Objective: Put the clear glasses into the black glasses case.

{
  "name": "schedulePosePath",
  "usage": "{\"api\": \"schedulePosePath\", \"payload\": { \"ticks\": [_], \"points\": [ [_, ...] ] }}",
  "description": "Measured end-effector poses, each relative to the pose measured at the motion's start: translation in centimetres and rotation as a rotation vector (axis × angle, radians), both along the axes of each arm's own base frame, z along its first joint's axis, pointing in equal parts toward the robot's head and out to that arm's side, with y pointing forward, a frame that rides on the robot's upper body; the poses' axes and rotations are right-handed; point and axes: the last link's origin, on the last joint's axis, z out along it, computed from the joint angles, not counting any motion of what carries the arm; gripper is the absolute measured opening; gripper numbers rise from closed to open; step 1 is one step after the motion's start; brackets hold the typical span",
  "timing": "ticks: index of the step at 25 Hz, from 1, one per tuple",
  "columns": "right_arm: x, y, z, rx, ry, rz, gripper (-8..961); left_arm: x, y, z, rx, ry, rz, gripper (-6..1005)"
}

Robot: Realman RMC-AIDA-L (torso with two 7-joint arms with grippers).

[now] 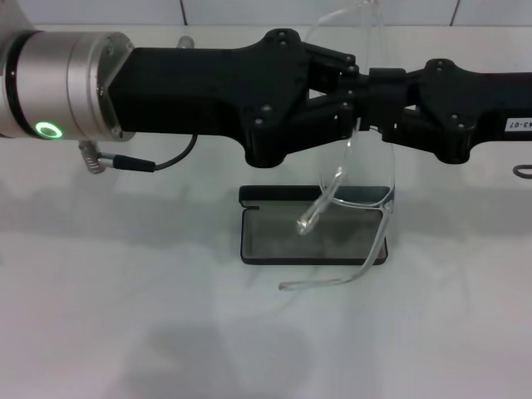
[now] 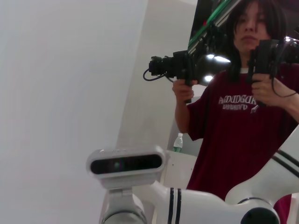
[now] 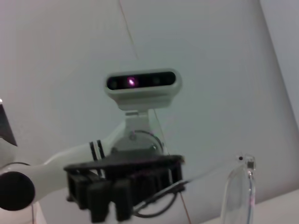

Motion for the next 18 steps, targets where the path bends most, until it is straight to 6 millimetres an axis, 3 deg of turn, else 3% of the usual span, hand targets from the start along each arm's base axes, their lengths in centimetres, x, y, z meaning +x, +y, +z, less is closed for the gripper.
{"api": "schedulePosePath", "payload": {
  "ticks": [18],
  "points": [
    [-0.4,-0.57,-0.07,-0.033,0.046,0.02,99,-0.98,0.15,-0.95,0.004,0.031,0.018,97]
  ]
}}
